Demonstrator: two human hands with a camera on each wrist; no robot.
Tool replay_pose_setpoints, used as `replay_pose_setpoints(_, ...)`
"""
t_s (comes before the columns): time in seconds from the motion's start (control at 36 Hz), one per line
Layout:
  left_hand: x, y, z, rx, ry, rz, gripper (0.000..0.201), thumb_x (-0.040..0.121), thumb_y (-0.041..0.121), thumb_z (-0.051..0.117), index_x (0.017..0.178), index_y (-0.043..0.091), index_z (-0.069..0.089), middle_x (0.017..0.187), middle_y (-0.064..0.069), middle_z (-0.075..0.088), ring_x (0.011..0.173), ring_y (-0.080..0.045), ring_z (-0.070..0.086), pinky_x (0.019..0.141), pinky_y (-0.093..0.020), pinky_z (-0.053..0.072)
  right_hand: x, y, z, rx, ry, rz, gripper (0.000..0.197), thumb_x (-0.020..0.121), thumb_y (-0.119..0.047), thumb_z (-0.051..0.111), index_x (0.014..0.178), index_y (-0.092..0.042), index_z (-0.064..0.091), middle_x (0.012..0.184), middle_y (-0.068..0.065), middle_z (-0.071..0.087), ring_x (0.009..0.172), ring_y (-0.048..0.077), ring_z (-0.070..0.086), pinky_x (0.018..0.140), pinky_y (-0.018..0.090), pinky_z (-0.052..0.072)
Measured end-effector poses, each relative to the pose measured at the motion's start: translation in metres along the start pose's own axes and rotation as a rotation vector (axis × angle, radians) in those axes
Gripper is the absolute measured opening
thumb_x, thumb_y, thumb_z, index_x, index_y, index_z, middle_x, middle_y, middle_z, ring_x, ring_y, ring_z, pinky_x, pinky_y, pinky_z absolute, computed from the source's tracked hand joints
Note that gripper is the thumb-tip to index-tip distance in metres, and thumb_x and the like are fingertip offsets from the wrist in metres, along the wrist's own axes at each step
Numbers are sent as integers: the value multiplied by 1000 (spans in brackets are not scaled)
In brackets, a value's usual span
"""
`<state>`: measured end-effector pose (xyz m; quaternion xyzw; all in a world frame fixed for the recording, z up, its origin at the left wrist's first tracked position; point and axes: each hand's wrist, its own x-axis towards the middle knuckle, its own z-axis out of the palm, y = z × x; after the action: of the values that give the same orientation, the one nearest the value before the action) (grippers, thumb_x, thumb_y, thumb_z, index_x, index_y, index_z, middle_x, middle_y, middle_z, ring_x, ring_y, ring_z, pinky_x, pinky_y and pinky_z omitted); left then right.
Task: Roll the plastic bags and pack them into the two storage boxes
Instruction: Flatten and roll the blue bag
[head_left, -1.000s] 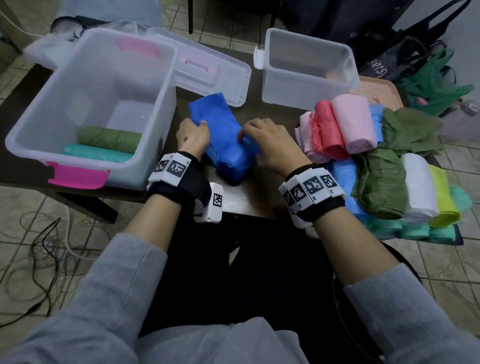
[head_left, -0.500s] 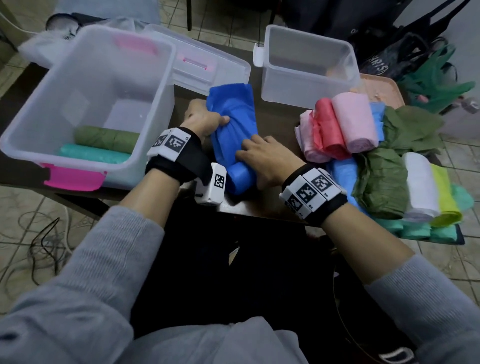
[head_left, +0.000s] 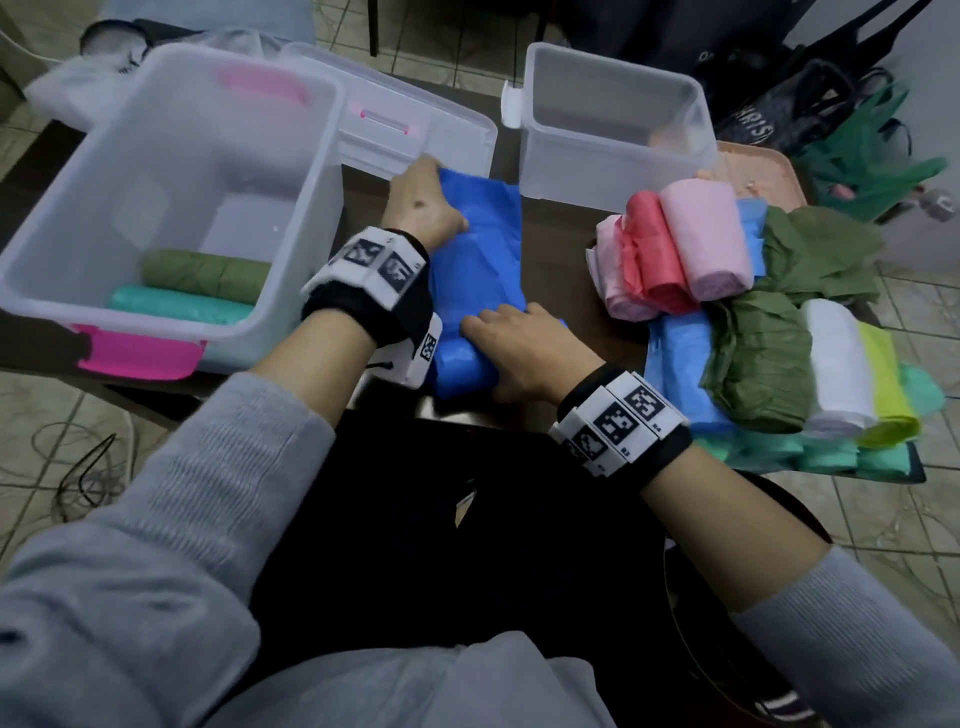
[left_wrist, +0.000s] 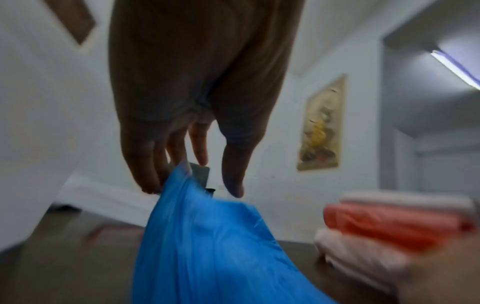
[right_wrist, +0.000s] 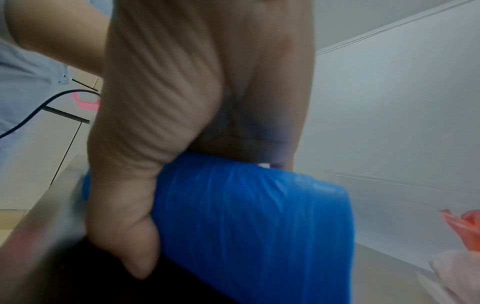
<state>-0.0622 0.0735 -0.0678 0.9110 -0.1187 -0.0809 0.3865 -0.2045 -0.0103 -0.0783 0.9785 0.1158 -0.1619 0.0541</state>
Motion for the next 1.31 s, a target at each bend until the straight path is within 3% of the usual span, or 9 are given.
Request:
replay_pose_setpoints(0.08,-8,2,5,170,21,212,50,82,16,69,127,11,49,129,-13,50,118,-27,48,97,-34,41,2,-2,-1,8,1,20,42,81,-17,60,119,-12,45,121,8,52,116,27,47,89,37,34)
replay_pose_setpoints(0.19,-14,-3,20,306,-341,310,42,92,28,58,131,15,52,140,-7,47,129,-22,43,107,-33,33,5,-1,-2,34,-14,17,40,80,-17,61,117,-11,46,120,7,53,116,26,47,89,37,34)
replay_pose_setpoints(0.25,-15,-11,30,406,-523,274,52,94,35,52,142,18,39,154,-7,27,141,-23,25,114,-36,21,5,-1,-3,62,-33,7,41,79,-17,61,116,-11,46,121,7,52,119,26,46,90,39,34)
replay_pose_setpoints(0.33,-16,-23,38,555,-639,278,62,96,40,46,150,26,17,159,-6,0,146,-27,-2,118,-43,5,4,-2,-3,87,-37,-18,41,77,-16,62,116,-12,47,124,6,50,123,25,42,89,38,36)
replay_pose_setpoints(0.44,-19,-28,36,591,-651,311,65,97,47,38,151,28,8,159,-4,-8,146,-26,-10,117,-42,-1,1,-4,-4,96,-36,-28,39,77,-16,61,114,-12,47,123,6,52,122,27,45,89,39,35)
replay_pose_setpoints(0.58,-17,-27,34,624,-672,328,64,98,46,37,151,29,6,159,-3,-10,146,-25,-11,117,-44,0,-1,-10,-8,59,34,-63,35,78,-15,59,110,-11,46,116,7,56,109,31,51,71,32,29)
replay_pose_setpoints(0.69,-16,-28,32,623,-700,336,61,99,45,35,150,30,5,159,-2,-10,146,-25,-11,118,-43,-1,-3,-13,-13,71,59,-52,34,77,-14,60,109,-10,48,111,9,57,102,32,53,66,31,28)
replay_pose_setpoints(1.22,-20,-29,34,571,-725,375,67,94,48,45,150,32,11,159,-1,-6,146,-23,-11,117,-42,-1,-1,-20,1,176,-18,9,26,79,-13,61,101,-11,48,104,10,60,97,31,56,68,32,31)
replay_pose_setpoints(1.31,-19,-29,35,576,-727,370,67,94,47,45,150,32,11,159,0,-6,146,-23,-11,117,-42,0,0,-18,4,227,0,17,34,77,-14,63,104,-8,44,102,12,60,94,32,57,66,32,33)
